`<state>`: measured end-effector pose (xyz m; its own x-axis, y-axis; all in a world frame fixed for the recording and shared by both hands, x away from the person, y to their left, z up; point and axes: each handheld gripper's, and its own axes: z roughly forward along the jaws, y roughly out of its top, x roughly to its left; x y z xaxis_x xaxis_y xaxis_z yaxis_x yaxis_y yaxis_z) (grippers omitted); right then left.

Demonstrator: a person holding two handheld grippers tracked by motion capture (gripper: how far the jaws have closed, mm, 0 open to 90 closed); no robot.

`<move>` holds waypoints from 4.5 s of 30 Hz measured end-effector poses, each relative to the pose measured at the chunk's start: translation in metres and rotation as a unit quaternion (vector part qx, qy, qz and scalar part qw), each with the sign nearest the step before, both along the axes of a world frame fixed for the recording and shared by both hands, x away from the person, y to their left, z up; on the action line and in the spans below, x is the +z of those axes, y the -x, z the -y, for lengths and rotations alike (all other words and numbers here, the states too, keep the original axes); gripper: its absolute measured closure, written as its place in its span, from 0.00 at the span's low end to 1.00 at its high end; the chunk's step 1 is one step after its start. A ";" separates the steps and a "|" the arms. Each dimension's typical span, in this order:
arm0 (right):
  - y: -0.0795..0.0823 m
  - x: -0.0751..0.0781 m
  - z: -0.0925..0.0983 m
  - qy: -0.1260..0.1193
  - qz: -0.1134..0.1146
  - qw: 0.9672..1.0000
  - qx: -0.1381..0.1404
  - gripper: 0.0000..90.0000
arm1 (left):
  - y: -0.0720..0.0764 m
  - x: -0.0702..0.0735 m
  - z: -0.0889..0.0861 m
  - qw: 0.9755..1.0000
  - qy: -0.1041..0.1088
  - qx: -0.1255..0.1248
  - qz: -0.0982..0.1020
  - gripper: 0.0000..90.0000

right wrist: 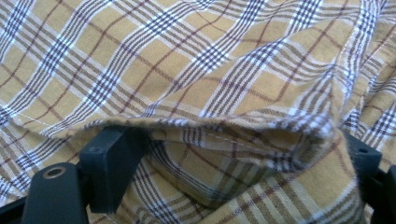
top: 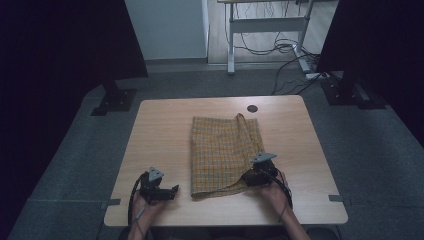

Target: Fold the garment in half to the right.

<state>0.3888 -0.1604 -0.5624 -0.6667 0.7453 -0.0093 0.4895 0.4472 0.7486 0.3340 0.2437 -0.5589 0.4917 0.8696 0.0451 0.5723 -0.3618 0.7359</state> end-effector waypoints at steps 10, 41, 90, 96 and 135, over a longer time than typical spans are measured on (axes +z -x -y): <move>-0.022 0.000 -0.002 -0.003 0.002 1.000 -0.006 0.20 | 0.000 0.000 0.001 1.000 0.000 0.003 0.000 0.06; -0.051 0.001 0.002 -0.039 0.007 0.999 0.006 0.14 | 0.000 0.000 0.001 1.000 0.001 0.004 0.000 0.06; 0.026 0.030 0.066 -0.036 0.036 0.999 0.011 0.11 | 0.000 0.000 0.002 1.000 0.001 0.005 0.000 0.06; 0.034 0.028 0.078 -0.041 0.034 0.999 0.002 0.11 | 0.000 0.000 0.002 1.000 0.001 0.006 -0.001 0.06; 0.082 -0.004 0.152 -0.039 0.006 0.996 -0.080 0.11 | 0.000 0.000 0.003 1.000 0.001 0.009 0.000 0.06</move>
